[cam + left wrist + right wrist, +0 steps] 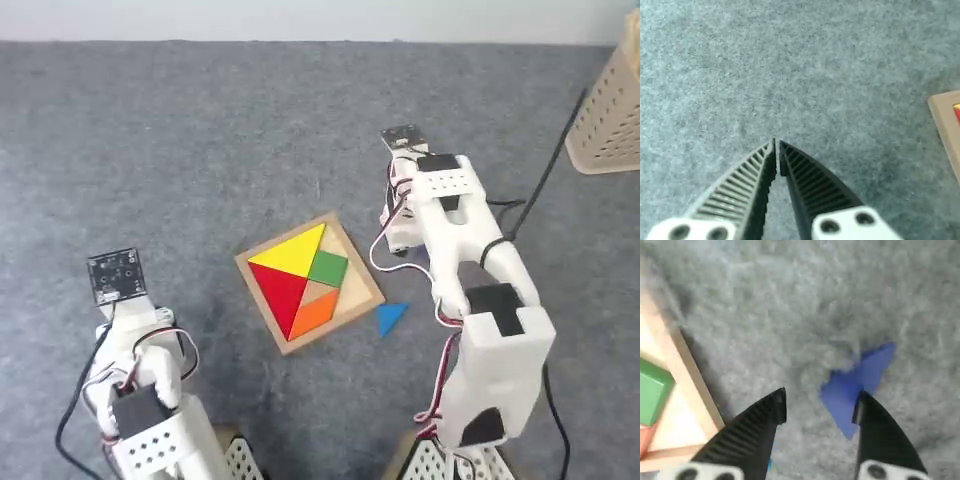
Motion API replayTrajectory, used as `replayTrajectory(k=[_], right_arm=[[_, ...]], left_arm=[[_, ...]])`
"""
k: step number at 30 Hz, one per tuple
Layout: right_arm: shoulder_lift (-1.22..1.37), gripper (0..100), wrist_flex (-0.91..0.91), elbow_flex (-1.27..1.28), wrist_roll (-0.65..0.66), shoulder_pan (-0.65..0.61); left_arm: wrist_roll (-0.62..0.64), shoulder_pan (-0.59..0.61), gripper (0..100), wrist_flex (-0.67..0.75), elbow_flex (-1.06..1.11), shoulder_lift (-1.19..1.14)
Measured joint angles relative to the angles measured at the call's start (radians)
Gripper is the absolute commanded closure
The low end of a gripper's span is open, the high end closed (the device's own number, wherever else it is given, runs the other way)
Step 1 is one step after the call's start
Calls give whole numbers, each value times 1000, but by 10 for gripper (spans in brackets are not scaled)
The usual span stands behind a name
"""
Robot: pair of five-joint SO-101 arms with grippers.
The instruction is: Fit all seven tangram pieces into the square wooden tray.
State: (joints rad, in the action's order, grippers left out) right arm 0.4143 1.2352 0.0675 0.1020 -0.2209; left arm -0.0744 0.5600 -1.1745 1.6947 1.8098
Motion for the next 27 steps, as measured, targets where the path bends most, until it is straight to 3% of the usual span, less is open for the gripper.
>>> replayTrajectory(k=[14, 23, 27], right_arm=[[26, 780, -6, 18, 2, 107], [25, 995, -8, 17, 2, 138], [-3, 992, 0, 25, -9, 135]], left_arm=[[0, 0, 987, 0, 0, 0], [0, 0, 987, 0, 0, 0], [0, 0, 987, 0, 0, 0]])
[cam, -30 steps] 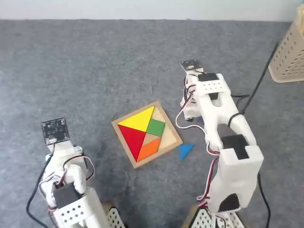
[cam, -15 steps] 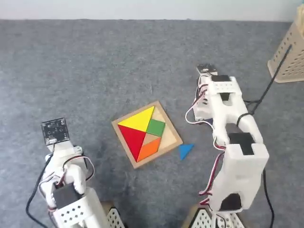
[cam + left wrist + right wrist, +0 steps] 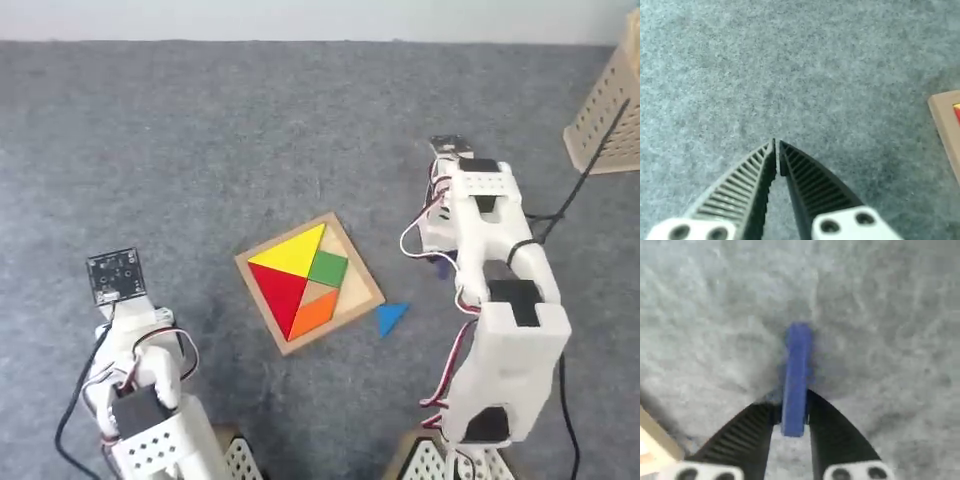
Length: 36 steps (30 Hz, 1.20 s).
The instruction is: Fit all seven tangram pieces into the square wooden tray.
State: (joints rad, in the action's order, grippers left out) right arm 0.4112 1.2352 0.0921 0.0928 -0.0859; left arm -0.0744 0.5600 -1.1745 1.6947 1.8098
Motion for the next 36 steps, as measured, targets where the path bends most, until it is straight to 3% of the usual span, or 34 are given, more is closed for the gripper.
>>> replayTrajectory(k=[9, 14, 20, 23, 29, 36], right_arm=[[-344, 989, 5, 241, -235, -40], [-520, 989, -26, 368, -267, -241], [-532, 988, -193, 442, -282, -479], [-505, 984, -256, 442, -362, -545], [-474, 864, -282, 443, -519, -571], [-474, 857, -282, 454, -574, -575]], left_arm=[[0, 0, 987, 0, 0, 0], [0, 0, 987, 0, 0, 0], [0, 0, 987, 0, 0, 0], [0, 0, 987, 0, 0, 0], [0, 0, 987, 0, 0, 0], [0, 0, 987, 0, 0, 0]])
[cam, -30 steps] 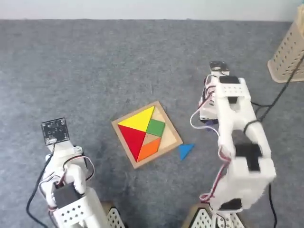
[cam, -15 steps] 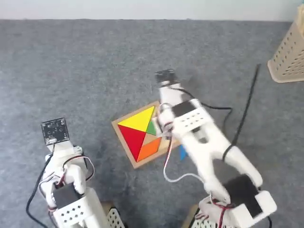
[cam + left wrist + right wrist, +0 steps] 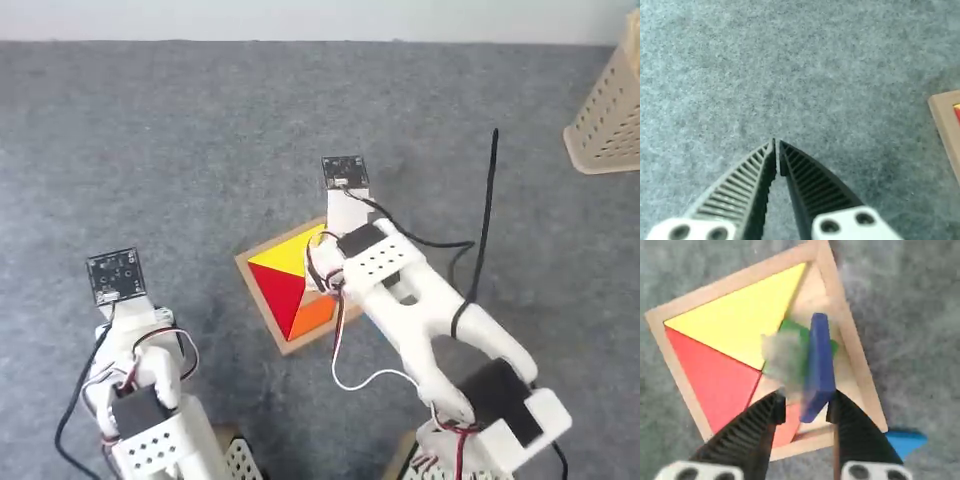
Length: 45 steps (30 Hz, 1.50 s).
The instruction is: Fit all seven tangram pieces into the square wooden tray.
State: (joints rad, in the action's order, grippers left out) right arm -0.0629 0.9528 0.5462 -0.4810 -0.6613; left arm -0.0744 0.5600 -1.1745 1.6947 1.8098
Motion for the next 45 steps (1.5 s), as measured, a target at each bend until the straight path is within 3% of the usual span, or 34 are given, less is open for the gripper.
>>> replayTrajectory(k=[10, 20, 25, 27, 31, 39, 45], right_arm=[[0, 861, 37, 0, 9, 44], [-140, 862, 121, 34, 180, 57], [-242, 915, 9, 129, 299, 72], [-247, 990, -64, 169, 362, 109], [-249, 991, -170, 190, 473, 218], [-209, 992, -206, 189, 493, 282], [-222, 992, -115, 64, 578, 569]], left_arm=[[0, 0, 987, 0, 0, 0], [0, 0, 987, 0, 0, 0], [0, 0, 987, 0, 0, 0], [0, 0, 987, 0, 0, 0], [0, 0, 987, 0, 0, 0], [0, 0, 987, 0, 0, 0], [0, 0, 987, 0, 0, 0]])
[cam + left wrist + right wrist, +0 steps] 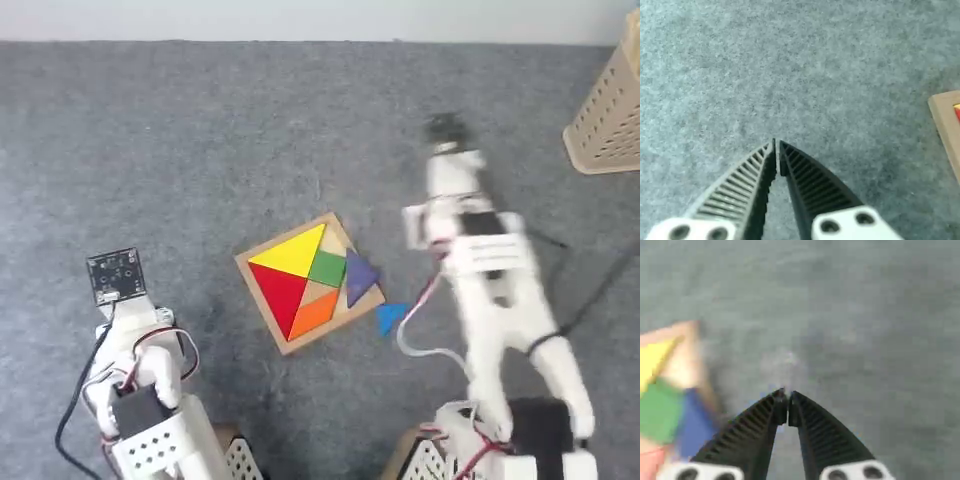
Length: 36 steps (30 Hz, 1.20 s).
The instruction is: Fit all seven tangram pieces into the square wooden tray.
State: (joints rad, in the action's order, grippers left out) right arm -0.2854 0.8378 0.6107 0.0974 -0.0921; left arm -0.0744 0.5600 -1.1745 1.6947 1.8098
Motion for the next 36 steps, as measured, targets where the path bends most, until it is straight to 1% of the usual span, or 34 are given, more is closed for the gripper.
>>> replayTrajectory(k=[5, 10, 11, 12, 15, 17, 19, 20, 21, 22, 23, 26, 27, 28, 32, 33, 34, 36], right_arm=[[-23, 992, 150, -193, 146, 262], [32, 980, 207, -351, 330, 479], [64, 953, 213, -370, 365, 511], [103, 905, 227, -387, 404, 532], [230, 690, 311, -437, 505, 545], [275, 568, 368, -483, 531, 545], [292, 489, 425, -537, 549, 549], [295, 485, 457, -562, 562, 552], [295, 509, 491, -585, 574, 554], [295, 558, 520, -608, 585, 554], [295, 637, 551, -628, 597, 554], [295, 944, 624, -667, 617, 554], [295, 998, 637, -672, 617, 554], [295, 968, 640, -677, 620, 554], [295, 641, 674, -686, 620, 554], [295, 633, 686, -686, 606, 554], [295, 693, 695, -686, 591, 554], [295, 913, 712, -686, 586, 554]], left_arm=[[0, 0, 987, 0, 0, 0], [0, 0, 987, 0, 0, 0], [0, 0, 987, 0, 0, 0], [0, 0, 987, 0, 0, 0], [0, 0, 987, 0, 0, 0], [0, 0, 987, 0, 0, 0], [0, 0, 987, 0, 0, 0], [0, 0, 987, 0, 0, 0], [0, 0, 987, 0, 0, 0], [0, 0, 987, 0, 0, 0], [0, 0, 987, 0, 0, 0], [0, 0, 987, 0, 0, 0], [0, 0, 987, 0, 0, 0], [0, 0, 987, 0, 0, 0], [0, 0, 987, 0, 0, 0], [0, 0, 987, 0, 0, 0], [0, 0, 987, 0, 0, 0], [0, -2, 987, 0, 0, 0]])
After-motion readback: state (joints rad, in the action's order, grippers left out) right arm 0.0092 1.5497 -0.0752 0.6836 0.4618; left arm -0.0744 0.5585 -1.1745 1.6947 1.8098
